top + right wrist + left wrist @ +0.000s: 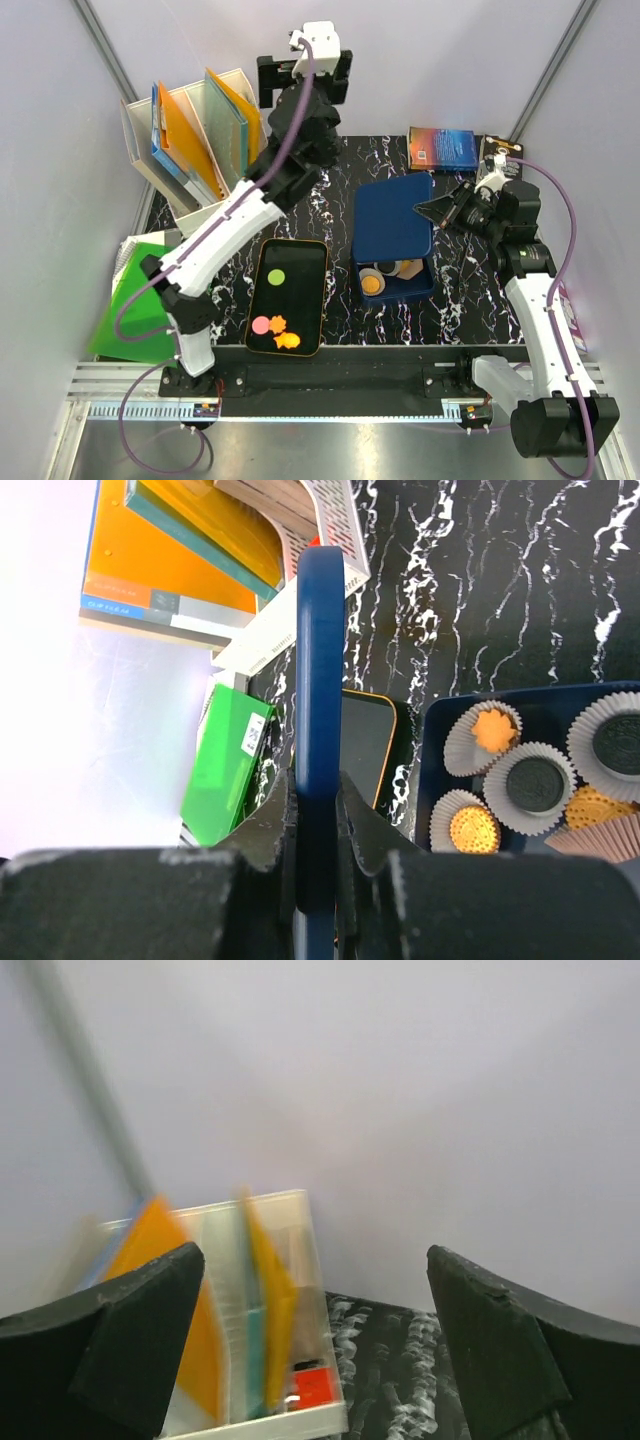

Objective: Pack the cookies

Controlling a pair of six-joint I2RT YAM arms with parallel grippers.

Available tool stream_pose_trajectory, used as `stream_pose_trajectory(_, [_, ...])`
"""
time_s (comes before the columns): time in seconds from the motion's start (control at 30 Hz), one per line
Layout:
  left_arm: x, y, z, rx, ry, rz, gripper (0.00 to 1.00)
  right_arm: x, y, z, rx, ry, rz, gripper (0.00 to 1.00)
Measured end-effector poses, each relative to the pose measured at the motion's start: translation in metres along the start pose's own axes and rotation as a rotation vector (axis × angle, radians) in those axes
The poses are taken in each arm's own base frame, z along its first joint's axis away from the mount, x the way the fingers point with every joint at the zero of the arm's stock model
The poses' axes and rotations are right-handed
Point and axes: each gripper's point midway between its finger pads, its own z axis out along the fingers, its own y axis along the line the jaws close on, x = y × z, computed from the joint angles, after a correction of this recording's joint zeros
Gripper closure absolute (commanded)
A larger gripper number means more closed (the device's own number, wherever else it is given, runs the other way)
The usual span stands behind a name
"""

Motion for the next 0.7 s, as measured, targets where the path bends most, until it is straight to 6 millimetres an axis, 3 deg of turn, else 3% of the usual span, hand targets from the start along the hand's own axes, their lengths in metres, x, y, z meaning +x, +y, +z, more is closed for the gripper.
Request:
stream_pose_trajectory(0.07, [0.012, -0.022, 0.001, 0.177, 0.011, -0.041, 0.01, 0.000, 0.002, 0.000, -0.011, 0.003, -0.003, 1.00])
stream_pose_trajectory(0.17, [0.074, -0.044, -0.006, 0.484, 0.156, -0.157, 0.01, 0.001, 0.005, 0.001, -0.028, 0.010, -0.005, 1.00])
stream_pose_trajectory(0.3, [0.182, -0.023, -0.015, 0.652, 0.457, -0.415, 0.01, -0.001, 0.012, 0.000, -0.064, 0.011, -0.008, 1.00])
stream_pose_trajectory(0.4, [0.262, -0.007, -0.039, 0.695, 0.709, -0.637, 0.01, -0.002, 0.019, 0.000, -0.093, 0.008, -0.008, 1.00])
stream_pose_trajectory(0.5, [0.293, -0.023, -0.079, 0.809, 0.882, -0.815, 0.01, -0.002, 0.023, 0.001, -0.124, 0.008, 0.000, 1.00])
stream_pose_trajectory(0.6, [0.291, -0.039, -0.118, 0.961, 0.974, -0.985, 0.01, 0.001, 0.024, 0.002, -0.141, 0.019, 0.015, 1.00])
stream_pose_trajectory(0.7, [0.278, -0.043, -0.140, 1.088, 0.999, -1.099, 0.01, 0.003, 0.023, 0.003, -0.142, 0.021, 0.022, 1.00])
